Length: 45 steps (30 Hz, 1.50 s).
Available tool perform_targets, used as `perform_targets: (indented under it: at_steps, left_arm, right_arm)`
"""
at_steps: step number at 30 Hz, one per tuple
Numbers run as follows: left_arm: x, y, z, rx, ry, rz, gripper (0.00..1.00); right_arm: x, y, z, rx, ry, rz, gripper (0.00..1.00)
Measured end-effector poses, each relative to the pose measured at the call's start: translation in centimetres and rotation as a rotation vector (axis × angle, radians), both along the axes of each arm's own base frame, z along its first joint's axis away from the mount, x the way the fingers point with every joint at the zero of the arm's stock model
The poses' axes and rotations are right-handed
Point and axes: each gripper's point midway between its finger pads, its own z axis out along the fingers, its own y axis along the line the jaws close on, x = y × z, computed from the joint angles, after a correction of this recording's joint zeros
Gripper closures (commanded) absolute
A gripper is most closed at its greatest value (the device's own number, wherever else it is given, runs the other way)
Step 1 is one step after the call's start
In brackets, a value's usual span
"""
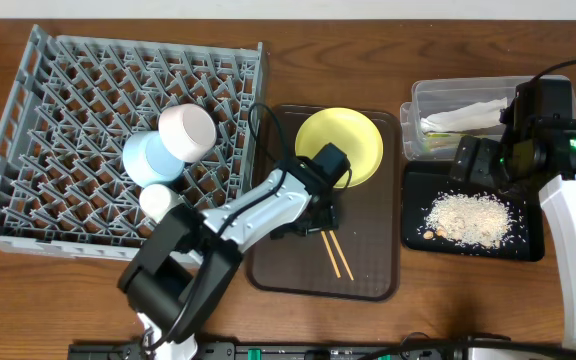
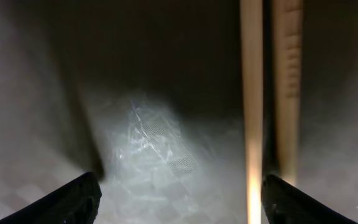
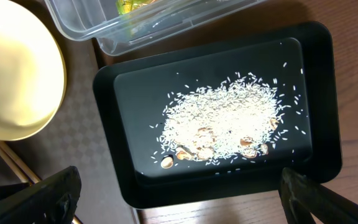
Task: Sort waste into correct bins and load items into the dishwasher
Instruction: 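Reach the left gripper to a chopstick on the brown tray and grasp it, then carry the chopstick with the left gripper and drop it into the rack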
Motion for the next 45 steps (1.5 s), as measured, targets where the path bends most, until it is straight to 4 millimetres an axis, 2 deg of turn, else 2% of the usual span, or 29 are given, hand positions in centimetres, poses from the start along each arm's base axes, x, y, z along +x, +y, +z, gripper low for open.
perform_targets:
  at_steps: [5,7,10,12,22,35,41,45]
  left_arm:
    - [-0.1,0.1,-0.3,0.007,0.008,0.002,0.15]
    - [-0.1,0.1,-0.3,0.007,0.008,0.003,0.24]
    - [-0.1,0.1,-0.3,0.009,0.011,0.016,0.53]
    - [-0.1,0.1,-0.3,0.009,0.011,0.016,0.58]
    - [0.3,-0.3,-0.3,-0.009,-0.007,0.027,0.60]
    - [0.4,-0.4,-0.3,-0.013,-0.011,0.033,0.92]
    - [0.5,-0.3,-0.3,-0.013,-0.009,0.034,0.92]
    - [0.8,1.2,0.1,0.019,-0.007,0.045,0.92]
  right_arm:
    - [0.0,0.0,0.0,0.000,0.000,0.000,0.01]
    - [0.0,0.0,0.0,0.000,0.000,0.000,0.01]
    - [0.0,0.0,0.0,0.000,0.000,0.000,0.01]
    - [0.0,0.0,0.0,0.000,0.000,0.000,0.01]
    - [-0.2,0.0,-0.1,0.000,0.008,0.000,0.01]
    - [-0.2,0.0,-0.1,0.001,0.010,0.000,0.01]
    - [-0.2,0.0,-0.1,0.001,0.010,0.000,0.01]
    - [-0.3,0.0,-0.1,0.001,0.013,0.000,0.01]
